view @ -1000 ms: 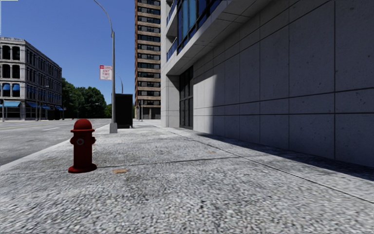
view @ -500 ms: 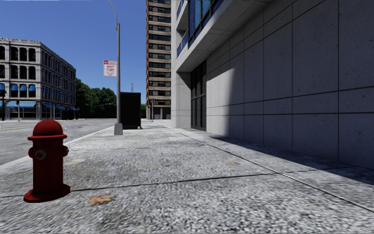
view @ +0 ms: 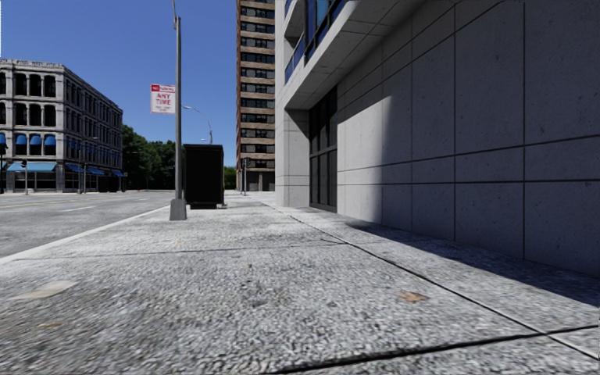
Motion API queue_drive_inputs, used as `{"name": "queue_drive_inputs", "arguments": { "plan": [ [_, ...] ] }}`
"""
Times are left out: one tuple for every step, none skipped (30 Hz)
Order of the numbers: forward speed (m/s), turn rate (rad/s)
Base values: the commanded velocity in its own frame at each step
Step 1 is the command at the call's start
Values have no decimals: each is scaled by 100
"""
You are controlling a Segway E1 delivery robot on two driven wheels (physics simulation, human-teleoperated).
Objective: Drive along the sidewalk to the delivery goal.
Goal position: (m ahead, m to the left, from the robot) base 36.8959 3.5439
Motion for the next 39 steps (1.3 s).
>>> {"name": "queue_drive_inputs", "arguments": {
  "plan": [
    [200,18],
    [200,18],
    [200,18],
    [200,18],
    [200,18],
    [200,18],
    [200,18],
    [200,18],
    [200,18],
    [200,21],
    [200,23],
    [200,23],
    [200,23],
    [200,24],
    [200,24],
    [200,24],
    [200,24],
    [200,24],
    [200,24],
    [200,24],
    [200,24],
    [200,24],
    [200,24],
    [200,24],
    [200,24],
    [200,24],
    [200,24],
    [200,24],
    [200,24],
    [200,24],
    [200,24],
    [200,24],
    [200,24],
    [200,24],
    [200,20],
    [200,10],
    [200,10],
    [200,0],
    [200,0]
  ]
}}
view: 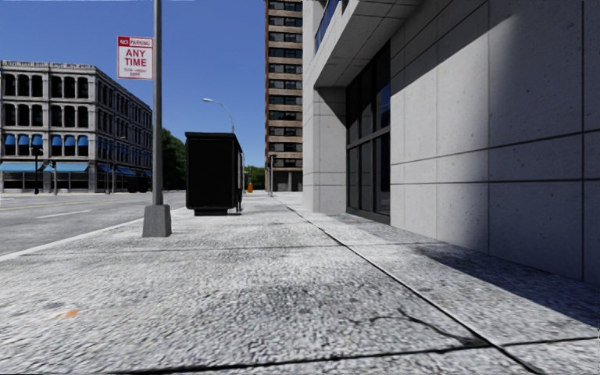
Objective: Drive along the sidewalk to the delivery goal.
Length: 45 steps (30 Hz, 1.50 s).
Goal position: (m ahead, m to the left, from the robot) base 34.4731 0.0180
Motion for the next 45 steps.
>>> {"name": "queue_drive_inputs", "arguments": {
  "plan": [
    [200,0],
    [200,0],
    [200,0],
    [200,0],
    [200,0],
    [200,0],
    [200,0],
    [200,0],
    [200,0],
    [200,0],
    [200,0],
    [200,0],
    [200,0],
    [200,0],
    [200,0],
    [200,0],
    [200,18],
    [200,18],
    [200,32],
    [200,36],
    [200,37],
    [200,37],
    [200,38],
    [200,38],
    [200,38],
    [200,38],
    [200,38],
    [200,38],
    [200,38],
    [200,0],
    [200,0],
    [200,0],
    [200,0],
    [200,0],
    [200,0],
    [200,0],
    [200,0],
    [200,0],
    [200,0],
    [200,0],
    [200,0],
    [200,0],
    [200,0],
    [200,0],
    [200,0]
  ]
}}
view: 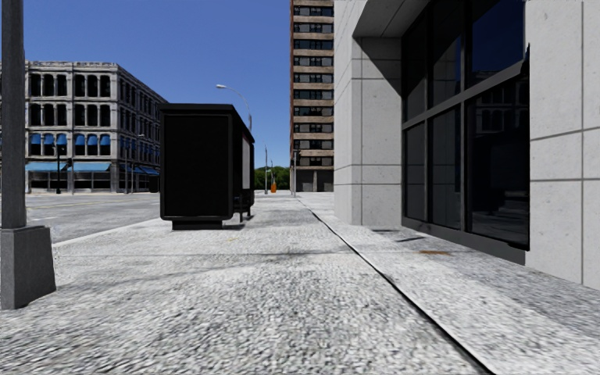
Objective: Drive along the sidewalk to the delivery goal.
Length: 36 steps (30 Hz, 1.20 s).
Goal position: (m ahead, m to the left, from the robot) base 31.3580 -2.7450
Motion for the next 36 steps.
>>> {"name": "queue_drive_inputs", "arguments": {
  "plan": [
    [200,0],
    [200,0],
    [200,0],
    [200,0],
    [200,0],
    [200,0],
    [200,0],
    [200,0],
    [200,0],
    [200,0],
    [200,0],
    [200,0],
    [200,0],
    [200,0],
    [200,0],
    [200,0],
    [200,0],
    [200,0],
    [200,0],
    [200,0],
    [200,0],
    [200,0],
    [200,0],
    [200,0],
    [200,0],
    [200,0],
    [200,0],
    [200,0],
    [200,0],
    [200,0],
    [200,0],
    [200,0],
    [200,0],
    [200,0],
    [200,0],
    [200,0]
  ]
}}
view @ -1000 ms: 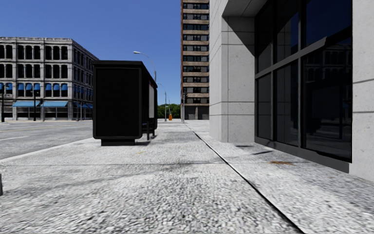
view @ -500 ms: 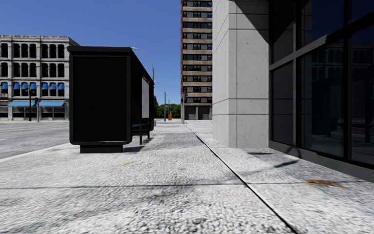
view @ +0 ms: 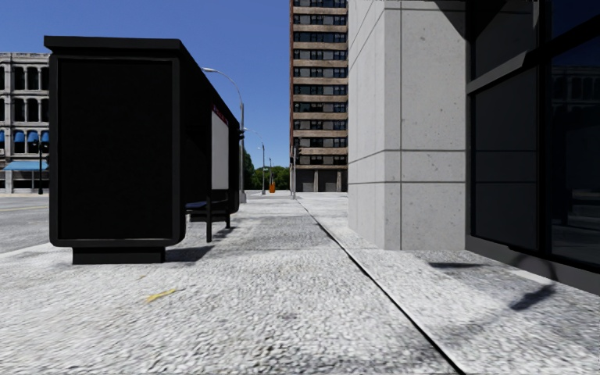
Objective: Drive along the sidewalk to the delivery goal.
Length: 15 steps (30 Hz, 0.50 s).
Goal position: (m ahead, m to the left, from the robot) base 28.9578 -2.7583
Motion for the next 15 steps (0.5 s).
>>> {"name": "queue_drive_inputs", "arguments": {
  "plan": [
    [200,0],
    [200,0],
    [200,0],
    [200,0],
    [200,0],
    [200,0],
    [200,0],
    [200,0],
    [200,0],
    [200,0],
    [200,0],
    [200,0],
    [200,0],
    [200,0],
    [200,0]
  ]
}}
